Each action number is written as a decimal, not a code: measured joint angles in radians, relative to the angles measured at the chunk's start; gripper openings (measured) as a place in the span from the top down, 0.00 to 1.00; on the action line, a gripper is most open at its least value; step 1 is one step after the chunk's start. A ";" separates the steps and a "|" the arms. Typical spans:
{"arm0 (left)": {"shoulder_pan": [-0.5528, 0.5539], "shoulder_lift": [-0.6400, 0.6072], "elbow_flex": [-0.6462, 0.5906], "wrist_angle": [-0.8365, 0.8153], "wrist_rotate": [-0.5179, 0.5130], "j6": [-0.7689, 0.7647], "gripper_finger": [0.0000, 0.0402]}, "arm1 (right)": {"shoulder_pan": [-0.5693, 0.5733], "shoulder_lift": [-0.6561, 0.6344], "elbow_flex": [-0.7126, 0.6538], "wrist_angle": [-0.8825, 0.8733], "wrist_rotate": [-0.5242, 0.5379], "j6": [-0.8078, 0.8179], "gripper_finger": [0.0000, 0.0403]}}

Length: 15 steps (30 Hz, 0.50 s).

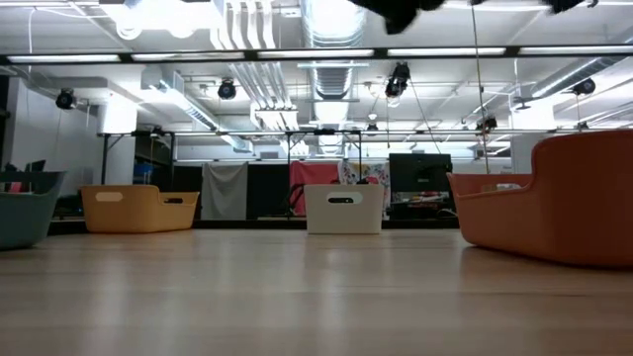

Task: Sort rubber bands into baskets
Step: Return to Home Position

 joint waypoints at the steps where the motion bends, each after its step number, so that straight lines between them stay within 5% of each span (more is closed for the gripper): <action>1: 0.044 -0.016 -0.007 0.008 0.068 0.021 0.45 | -0.035 -0.002 -0.004 0.032 -0.073 -0.023 0.55; 4: 0.207 -0.066 -0.035 0.012 0.244 0.024 0.45 | -0.143 -0.020 -0.024 0.028 -0.263 -0.074 0.55; 9: 0.418 -0.276 -0.122 -0.129 0.484 -0.006 0.45 | -0.250 -0.103 -0.130 0.011 -0.350 -0.062 0.55; 15: 0.482 -0.677 -0.285 -0.181 0.517 0.033 0.45 | -0.279 -0.339 -0.362 0.046 -0.362 -0.012 0.55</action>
